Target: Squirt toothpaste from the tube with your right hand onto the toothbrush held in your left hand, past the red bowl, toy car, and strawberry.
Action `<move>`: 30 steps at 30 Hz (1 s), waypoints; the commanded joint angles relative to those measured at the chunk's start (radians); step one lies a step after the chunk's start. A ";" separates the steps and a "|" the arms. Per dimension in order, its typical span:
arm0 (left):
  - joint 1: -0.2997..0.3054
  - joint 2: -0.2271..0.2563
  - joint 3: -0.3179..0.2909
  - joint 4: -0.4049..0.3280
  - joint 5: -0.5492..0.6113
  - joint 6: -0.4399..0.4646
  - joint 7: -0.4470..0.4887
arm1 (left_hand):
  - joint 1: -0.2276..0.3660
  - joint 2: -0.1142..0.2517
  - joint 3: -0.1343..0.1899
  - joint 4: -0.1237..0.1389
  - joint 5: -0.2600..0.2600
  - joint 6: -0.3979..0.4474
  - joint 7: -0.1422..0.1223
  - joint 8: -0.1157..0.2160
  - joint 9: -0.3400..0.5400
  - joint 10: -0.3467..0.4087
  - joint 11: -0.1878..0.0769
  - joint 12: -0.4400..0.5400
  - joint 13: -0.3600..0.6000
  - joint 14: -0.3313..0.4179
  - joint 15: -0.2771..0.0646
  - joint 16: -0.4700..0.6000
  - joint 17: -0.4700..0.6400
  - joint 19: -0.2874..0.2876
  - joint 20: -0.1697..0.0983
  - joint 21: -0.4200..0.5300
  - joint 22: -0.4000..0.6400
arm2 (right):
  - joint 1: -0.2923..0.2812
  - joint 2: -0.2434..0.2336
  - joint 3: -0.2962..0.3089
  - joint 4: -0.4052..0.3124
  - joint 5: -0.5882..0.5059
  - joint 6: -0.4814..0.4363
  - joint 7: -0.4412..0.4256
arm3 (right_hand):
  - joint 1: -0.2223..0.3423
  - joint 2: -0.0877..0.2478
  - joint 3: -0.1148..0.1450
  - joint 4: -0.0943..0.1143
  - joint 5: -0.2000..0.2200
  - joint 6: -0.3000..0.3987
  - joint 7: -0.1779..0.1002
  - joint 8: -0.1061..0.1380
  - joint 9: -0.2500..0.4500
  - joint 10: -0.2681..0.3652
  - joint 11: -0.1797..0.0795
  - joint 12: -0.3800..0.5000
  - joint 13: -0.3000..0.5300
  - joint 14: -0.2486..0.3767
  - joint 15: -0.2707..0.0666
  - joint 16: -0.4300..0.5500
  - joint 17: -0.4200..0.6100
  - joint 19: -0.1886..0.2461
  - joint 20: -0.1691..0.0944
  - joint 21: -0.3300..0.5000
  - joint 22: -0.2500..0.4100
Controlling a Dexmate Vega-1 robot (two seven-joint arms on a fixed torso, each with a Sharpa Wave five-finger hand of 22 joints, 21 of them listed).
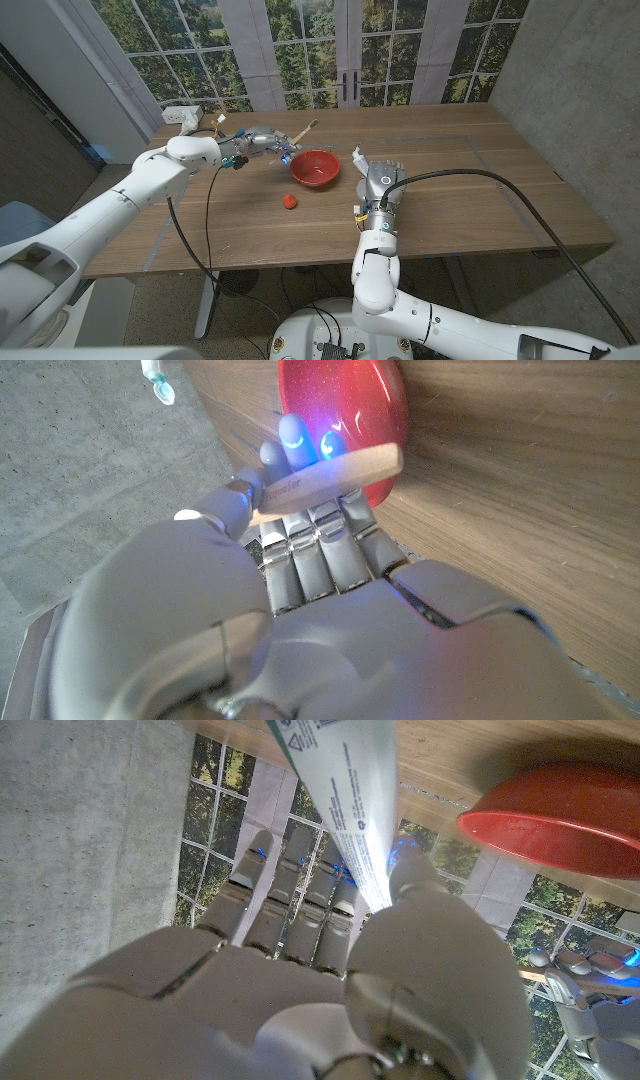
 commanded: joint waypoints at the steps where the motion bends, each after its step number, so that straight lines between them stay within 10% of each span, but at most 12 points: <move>1: 0.000 0.008 0.007 -0.034 0.002 0.045 0.016 | 0.039 0.043 0.016 0.006 0.008 0.012 0.003 -0.003 0.004 0.122 -0.115 -0.001 0.002 0.071 -0.108 0.000 0.006 -0.004 -0.099 0.007 -0.001 | 0.037 -0.045 -0.023 0.002 -0.107 -0.001 0.083 | 0.011 0.000 0.005 0.001 -0.002 0.009 -0.001 0.006 0.004 0.010 -0.001 0.002 0.004 0.008 -0.140 -0.004 -0.001 0.005 -0.005 0.006 0.003; 30: -0.008 0.019 0.018 -0.079 0.001 0.108 0.024 | 0.040 0.042 0.021 0.004 0.007 0.013 0.005 -0.006 0.005 0.123 -0.114 -0.006 0.006 0.072 -0.108 -0.004 0.006 -0.003 -0.098 0.014 -0.002 | -0.013 -0.056 0.078 0.038 -0.415 0.145 0.299 | 0.014 0.005 0.006 0.002 -0.002 0.012 -0.008 0.007 0.004 0.017 -0.008 -0.002 0.007 0.012 -0.143 -0.009 0.000 0.009 -0.011 0.011 0.003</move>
